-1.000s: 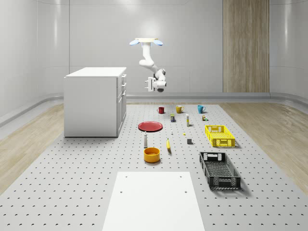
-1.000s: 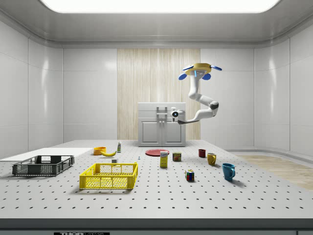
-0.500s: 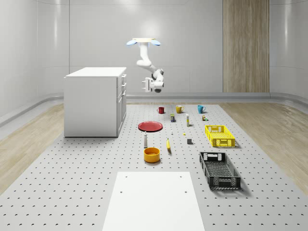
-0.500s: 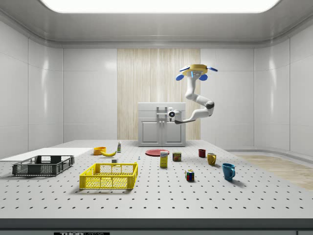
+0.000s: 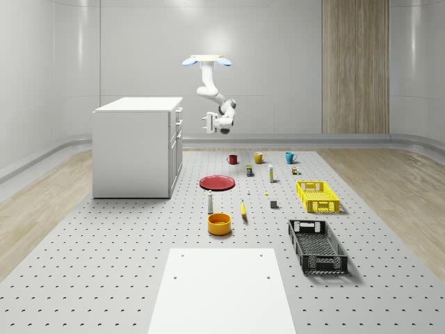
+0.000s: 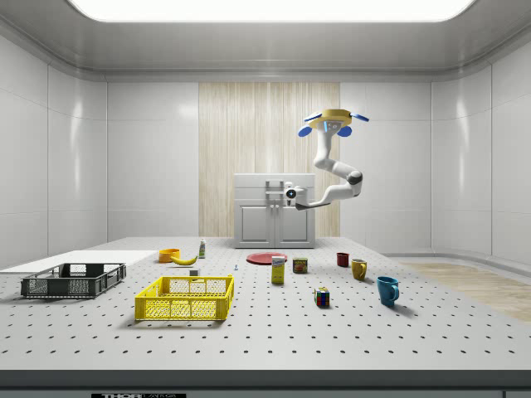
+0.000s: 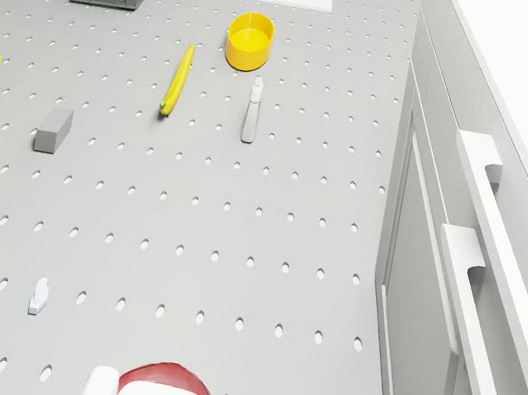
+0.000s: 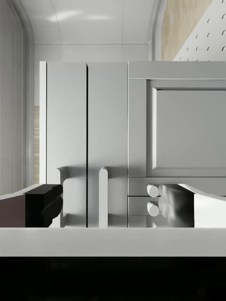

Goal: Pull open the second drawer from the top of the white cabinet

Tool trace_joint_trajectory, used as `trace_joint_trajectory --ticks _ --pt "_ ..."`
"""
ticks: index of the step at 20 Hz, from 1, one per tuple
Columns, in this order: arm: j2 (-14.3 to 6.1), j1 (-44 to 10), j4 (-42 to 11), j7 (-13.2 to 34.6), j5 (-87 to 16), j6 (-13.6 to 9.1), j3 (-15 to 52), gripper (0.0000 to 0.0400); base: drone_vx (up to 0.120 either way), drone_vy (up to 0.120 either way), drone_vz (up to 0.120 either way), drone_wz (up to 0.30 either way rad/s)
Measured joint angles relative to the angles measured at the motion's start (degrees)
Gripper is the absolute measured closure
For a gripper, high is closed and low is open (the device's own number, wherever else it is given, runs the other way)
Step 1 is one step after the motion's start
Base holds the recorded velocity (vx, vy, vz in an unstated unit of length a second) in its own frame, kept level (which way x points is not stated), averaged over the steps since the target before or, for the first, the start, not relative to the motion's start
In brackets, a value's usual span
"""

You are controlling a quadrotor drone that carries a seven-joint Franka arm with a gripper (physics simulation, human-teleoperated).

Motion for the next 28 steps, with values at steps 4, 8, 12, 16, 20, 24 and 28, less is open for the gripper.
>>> trace_joint_trajectory --ticks 4,8,12,16,20,24,28 --pt "0.0 0.7 -1.6 -0.4 1.8 2.7 2.1 0.0100 0.000 0.000 0.000 0.000" --pt "0.3 1.6 -3.0 -1.1 3.9 5.4 4.3 0.0100 0.000 0.000 0.000 0.000" --pt "1.8 3.4 -2.8 -2.2 5.5 7.4 5.0 0.0100 0.000 0.000 0.000 0.000" --pt "4.4 6.0 -1.0 -3.6 6.3 8.5 4.1 0.0100 0.000 0.000 0.000 0.000" --pt "7.4 8.9 1.5 -5.0 6.7 9.0 2.3 0.0100 0.000 0.000 0.000 0.000" --pt "9.8 11.6 3.4 -6.2 7.6 9.8 1.2 0.0100 0.000 0.000 0.000 0.000" --pt "11.5 13.7 4.0 -7.2 9.3 11.6 1.6 0.0100 0.000 0.000 0.000 0.000"
